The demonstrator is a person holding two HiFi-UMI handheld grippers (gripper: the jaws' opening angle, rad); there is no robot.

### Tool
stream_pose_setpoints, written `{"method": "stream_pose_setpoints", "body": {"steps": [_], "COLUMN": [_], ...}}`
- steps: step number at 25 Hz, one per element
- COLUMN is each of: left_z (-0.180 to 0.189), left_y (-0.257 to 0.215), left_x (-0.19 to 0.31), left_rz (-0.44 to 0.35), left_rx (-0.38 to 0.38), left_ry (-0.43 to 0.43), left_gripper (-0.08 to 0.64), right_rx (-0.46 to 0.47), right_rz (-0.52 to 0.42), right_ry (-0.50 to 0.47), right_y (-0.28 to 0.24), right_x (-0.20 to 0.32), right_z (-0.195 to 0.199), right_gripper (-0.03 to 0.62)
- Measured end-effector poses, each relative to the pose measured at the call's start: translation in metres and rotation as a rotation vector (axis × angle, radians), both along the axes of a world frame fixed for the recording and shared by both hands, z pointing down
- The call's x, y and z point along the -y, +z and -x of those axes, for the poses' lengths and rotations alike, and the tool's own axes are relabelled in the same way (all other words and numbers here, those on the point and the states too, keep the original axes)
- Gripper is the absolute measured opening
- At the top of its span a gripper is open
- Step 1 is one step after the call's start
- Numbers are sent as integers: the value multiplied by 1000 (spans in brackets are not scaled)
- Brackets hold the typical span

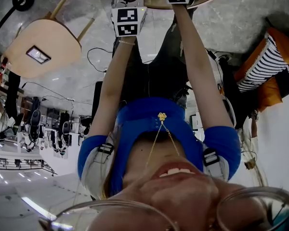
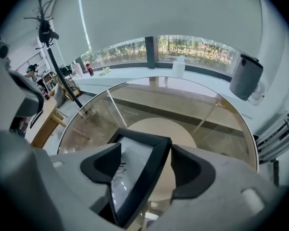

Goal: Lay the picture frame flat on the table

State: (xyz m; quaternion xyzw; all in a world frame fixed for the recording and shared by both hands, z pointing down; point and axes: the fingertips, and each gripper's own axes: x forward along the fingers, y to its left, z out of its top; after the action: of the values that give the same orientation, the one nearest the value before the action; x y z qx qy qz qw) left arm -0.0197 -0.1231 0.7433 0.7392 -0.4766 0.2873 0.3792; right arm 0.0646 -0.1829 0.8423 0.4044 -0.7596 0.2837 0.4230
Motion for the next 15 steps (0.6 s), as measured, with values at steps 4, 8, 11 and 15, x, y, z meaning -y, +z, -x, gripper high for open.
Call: {"method": "stream_pose_setpoints", "body": {"steps": [4,8,11,15], "left_z": [-3,-3,-3,-7], "left_y": [-2,2,5,8], "left_x": [-2,0,1,0], "left_rz": [20,-9,-7,-1], "left_rx": [-6,13,15,10], "left_ry": [6,14,16,10], "left_gripper": [-5,-3,-3,-3], "right_rx": [-18,-17,-21,-12], "right_rz": [5,12,-15,-6], "right_ry": [-32,-71,-105,-136], "right_y": [3,5,-1,1], "right_x": [-2,-6,-10,-25], "right_z": [-10,-14,-10,-7], "right_gripper": [311,311,305,299]}}
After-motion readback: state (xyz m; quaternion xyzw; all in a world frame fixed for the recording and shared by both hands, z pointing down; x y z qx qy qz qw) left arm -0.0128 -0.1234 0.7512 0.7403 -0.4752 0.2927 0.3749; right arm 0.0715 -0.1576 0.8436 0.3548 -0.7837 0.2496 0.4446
